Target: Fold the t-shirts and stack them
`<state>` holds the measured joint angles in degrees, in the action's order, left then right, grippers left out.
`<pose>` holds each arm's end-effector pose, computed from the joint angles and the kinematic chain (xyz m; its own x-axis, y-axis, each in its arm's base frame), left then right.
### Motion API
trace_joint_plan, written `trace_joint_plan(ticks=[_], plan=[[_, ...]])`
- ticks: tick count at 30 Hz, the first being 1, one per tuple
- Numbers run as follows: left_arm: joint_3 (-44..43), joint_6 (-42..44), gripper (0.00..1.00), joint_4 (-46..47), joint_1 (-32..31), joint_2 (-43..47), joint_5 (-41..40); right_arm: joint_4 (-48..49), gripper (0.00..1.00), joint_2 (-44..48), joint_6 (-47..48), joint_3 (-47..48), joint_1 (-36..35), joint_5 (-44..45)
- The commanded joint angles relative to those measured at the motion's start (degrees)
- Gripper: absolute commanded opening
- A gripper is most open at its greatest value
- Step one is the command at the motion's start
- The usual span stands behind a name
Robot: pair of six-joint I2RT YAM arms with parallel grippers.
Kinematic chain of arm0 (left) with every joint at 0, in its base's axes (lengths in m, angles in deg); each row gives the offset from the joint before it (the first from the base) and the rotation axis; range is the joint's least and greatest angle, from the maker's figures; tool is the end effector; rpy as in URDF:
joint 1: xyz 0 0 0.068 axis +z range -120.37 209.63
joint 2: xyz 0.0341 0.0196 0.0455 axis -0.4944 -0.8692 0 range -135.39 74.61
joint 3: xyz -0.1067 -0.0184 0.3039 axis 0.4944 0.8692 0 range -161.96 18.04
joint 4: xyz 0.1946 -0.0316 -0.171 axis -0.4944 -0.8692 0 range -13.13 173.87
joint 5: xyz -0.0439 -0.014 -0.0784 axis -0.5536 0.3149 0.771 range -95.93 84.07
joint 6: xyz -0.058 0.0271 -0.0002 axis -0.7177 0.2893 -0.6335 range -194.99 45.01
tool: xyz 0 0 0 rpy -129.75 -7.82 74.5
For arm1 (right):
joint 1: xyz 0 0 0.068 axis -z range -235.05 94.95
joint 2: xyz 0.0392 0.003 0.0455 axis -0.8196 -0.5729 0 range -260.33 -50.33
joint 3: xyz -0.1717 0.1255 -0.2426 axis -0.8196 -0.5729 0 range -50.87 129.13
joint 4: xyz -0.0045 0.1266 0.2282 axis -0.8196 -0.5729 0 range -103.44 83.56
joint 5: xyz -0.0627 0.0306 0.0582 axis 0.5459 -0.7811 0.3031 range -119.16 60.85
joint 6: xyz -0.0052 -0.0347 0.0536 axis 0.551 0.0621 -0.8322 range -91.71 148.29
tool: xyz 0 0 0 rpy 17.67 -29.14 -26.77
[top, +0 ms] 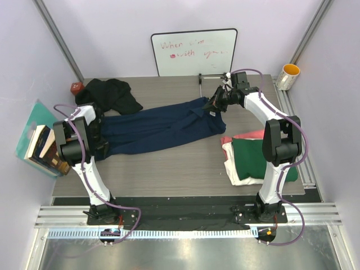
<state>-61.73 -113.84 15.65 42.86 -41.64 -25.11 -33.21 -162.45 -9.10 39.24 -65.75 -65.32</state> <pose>0.3477 0.0985 0.1822 -0.6487 -0.7611 -0.0016 -0.6957 0.5921 0.4067 0.4495 0.1148 0.2837 -0.9103 0.3268 -0.2542 0.0259 0.6577 0.7528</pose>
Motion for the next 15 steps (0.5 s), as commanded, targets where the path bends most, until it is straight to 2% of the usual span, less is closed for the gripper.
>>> trace_joint_plan(ticks=[1,9,15], plan=[[-0.4,-1.6,0.49,5.6,0.4,-0.3,-2.6,1.8,0.01,3.2,0.9,0.9,0.3,-1.1],[-3.8,-2.9,0.48,4.2,0.4,4.3,-2.0,2.0,0.01,2.1,1.0,1.6,0.4,-1.5],[-5.5,-2.8,0.48,3.4,0.4,1.6,-2.1,2.1,0.01,1.2,0.9,2.3,0.4,-1.8]])
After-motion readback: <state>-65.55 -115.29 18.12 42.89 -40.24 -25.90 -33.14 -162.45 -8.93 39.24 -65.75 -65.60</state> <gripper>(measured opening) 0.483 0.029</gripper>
